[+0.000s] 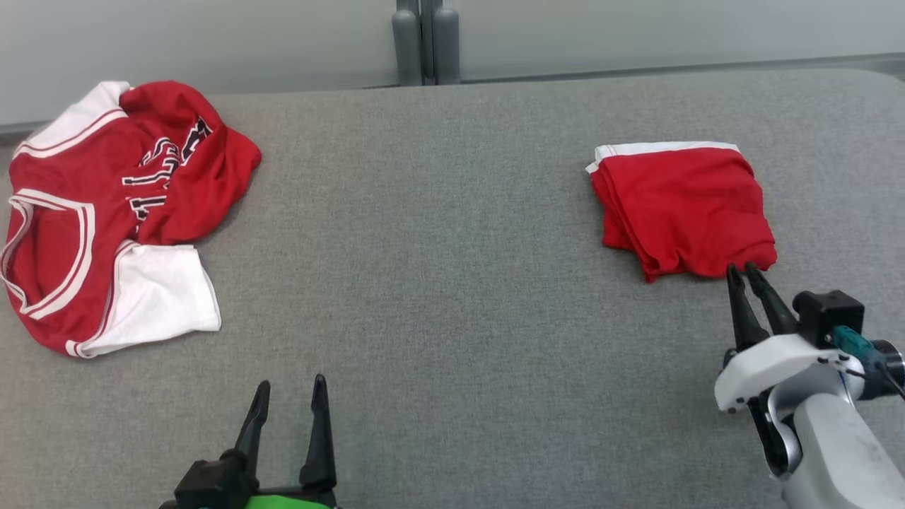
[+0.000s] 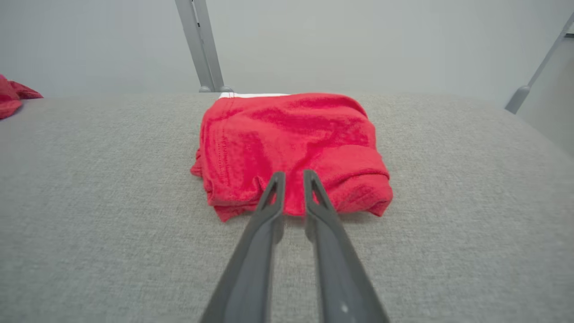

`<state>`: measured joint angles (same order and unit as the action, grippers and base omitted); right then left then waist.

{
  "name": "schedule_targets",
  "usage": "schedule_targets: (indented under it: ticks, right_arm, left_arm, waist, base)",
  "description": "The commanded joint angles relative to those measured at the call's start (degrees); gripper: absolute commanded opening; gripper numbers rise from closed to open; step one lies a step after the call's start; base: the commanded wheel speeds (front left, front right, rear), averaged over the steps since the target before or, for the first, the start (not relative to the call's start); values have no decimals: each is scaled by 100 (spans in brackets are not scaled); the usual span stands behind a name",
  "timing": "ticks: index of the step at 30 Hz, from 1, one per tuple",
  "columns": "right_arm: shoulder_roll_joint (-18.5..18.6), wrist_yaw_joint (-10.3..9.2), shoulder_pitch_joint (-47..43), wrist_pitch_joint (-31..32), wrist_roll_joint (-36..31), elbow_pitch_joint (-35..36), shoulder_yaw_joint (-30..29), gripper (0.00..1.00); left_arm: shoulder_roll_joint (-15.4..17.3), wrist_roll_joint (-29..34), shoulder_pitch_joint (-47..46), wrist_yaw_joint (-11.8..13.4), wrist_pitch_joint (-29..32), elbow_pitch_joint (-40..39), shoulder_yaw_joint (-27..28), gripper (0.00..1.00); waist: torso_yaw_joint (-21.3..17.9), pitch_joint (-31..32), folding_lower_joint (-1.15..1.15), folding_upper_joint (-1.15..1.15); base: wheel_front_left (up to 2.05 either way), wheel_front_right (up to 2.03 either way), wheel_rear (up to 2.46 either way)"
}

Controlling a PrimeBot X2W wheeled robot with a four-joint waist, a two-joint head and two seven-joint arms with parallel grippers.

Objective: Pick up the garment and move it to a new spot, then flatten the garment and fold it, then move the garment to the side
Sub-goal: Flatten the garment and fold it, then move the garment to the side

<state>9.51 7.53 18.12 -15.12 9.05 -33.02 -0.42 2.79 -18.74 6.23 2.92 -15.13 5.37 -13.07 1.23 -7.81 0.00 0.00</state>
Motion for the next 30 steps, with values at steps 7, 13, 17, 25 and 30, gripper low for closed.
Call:
schedule_targets:
  ticks: [7, 13, 17, 25, 30]
  right_arm:
    - [182, -8, -1517, -3, -30, 1838, -333, 100]
    - [172, -8, -2303, -3, 8, 2246, -604, 100]
    - [165, -8, -2537, -3, 17, 2210, -650, 100]
    - [150, -8, -2474, -3, 55, 2179, -527, 100]
    - [424, -8, -1854, -3, 539, 1694, -152, 100]
  left_arm:
    - [17, 19, 434, -127, -2, -95, 454, 100]
    - [18, 63, 601, -228, -2, -50, 675, 100]
    - [18, 97, 647, -247, -2, -13, 704, 100]
    - [18, 164, 622, -224, -2, -36, 743, 100]
    - [18, 232, 497, -228, -2, -63, 699, 100]
  waist:
    - [-278, 741, 0, 0]
    - [-297, 888, 0, 0]
    - [-283, 946, 0, 0]
    - [-252, 904, 0, 0]
    - [-207, 690, 0, 0]
  base:
    - [0, 0, 0]
    - [0, 0, 0]
    - [0, 0, 0]
    - [0, 0, 0]
    - [0, 0, 0]
